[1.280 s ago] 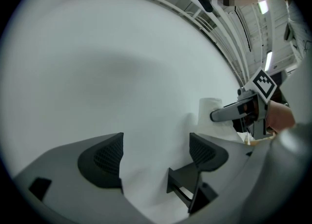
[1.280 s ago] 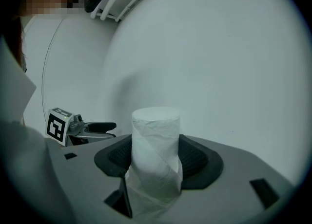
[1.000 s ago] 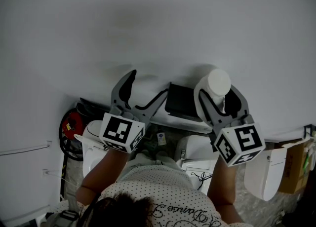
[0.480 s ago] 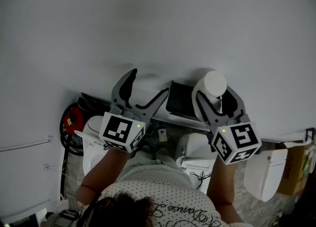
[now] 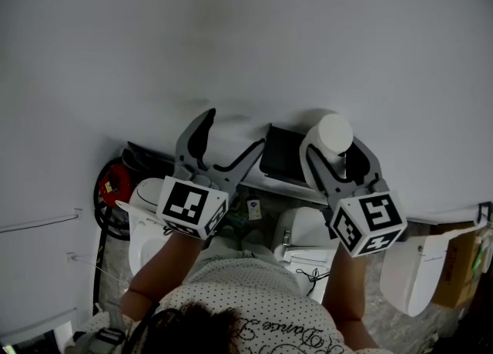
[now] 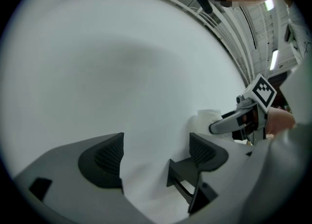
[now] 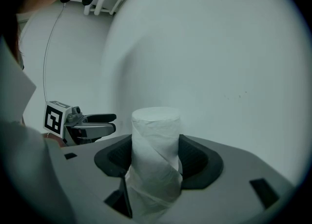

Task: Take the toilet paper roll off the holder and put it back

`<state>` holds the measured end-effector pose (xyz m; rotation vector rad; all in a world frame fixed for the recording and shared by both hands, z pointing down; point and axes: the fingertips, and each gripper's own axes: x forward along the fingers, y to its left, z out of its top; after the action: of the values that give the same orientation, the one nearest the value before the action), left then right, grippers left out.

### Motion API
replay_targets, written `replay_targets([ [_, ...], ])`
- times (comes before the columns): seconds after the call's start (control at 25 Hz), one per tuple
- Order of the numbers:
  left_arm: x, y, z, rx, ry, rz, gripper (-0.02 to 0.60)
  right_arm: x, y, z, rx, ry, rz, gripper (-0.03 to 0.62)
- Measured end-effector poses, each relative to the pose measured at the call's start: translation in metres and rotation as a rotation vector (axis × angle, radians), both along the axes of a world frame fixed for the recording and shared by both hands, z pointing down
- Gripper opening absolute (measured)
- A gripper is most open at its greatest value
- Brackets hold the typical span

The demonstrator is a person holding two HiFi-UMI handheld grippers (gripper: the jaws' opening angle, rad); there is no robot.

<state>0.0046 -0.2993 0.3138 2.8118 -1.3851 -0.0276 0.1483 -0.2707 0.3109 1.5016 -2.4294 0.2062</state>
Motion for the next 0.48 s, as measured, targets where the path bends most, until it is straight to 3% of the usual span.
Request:
replay_targets([
  [0.48, -0.002, 0.000, 0.006, -0.016, 0.003, -0.011, 0.411, -0.005, -0.003, 0.012, -0.031, -0.009, -0.015, 0.281],
])
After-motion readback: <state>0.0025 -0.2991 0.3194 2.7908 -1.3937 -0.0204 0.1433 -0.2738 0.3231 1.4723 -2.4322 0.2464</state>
